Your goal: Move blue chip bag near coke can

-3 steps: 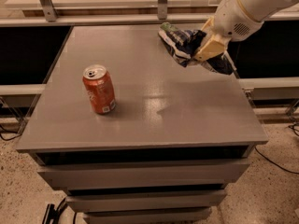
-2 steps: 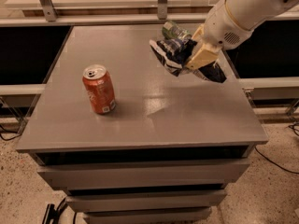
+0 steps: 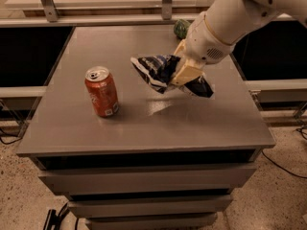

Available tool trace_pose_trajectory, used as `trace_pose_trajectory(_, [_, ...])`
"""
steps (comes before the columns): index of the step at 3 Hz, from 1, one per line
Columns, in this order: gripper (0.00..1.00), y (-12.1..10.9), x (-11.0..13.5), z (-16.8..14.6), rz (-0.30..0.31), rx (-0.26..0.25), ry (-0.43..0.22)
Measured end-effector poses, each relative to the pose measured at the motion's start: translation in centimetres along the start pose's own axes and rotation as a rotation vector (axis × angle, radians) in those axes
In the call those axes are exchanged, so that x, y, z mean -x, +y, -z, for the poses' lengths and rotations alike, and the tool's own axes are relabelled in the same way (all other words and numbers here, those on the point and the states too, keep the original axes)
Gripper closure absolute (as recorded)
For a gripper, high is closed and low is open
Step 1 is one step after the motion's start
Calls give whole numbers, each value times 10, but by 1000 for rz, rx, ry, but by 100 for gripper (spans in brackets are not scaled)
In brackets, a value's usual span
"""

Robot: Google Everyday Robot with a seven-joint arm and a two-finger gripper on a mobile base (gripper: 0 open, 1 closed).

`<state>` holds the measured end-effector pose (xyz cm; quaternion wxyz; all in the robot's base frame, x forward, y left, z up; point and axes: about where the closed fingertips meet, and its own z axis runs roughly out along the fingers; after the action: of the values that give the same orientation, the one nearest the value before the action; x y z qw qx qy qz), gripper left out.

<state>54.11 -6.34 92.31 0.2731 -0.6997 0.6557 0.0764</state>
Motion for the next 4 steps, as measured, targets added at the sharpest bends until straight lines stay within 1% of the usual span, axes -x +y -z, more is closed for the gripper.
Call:
trace_pose_trajectory(1, [62,5,17,-14,31,25,7])
trace_pose_trajectory(3, [15,4,32,-37,28,66,12])
trace_pose_trajectory(4, [0,6,35,-44,21,88,2])
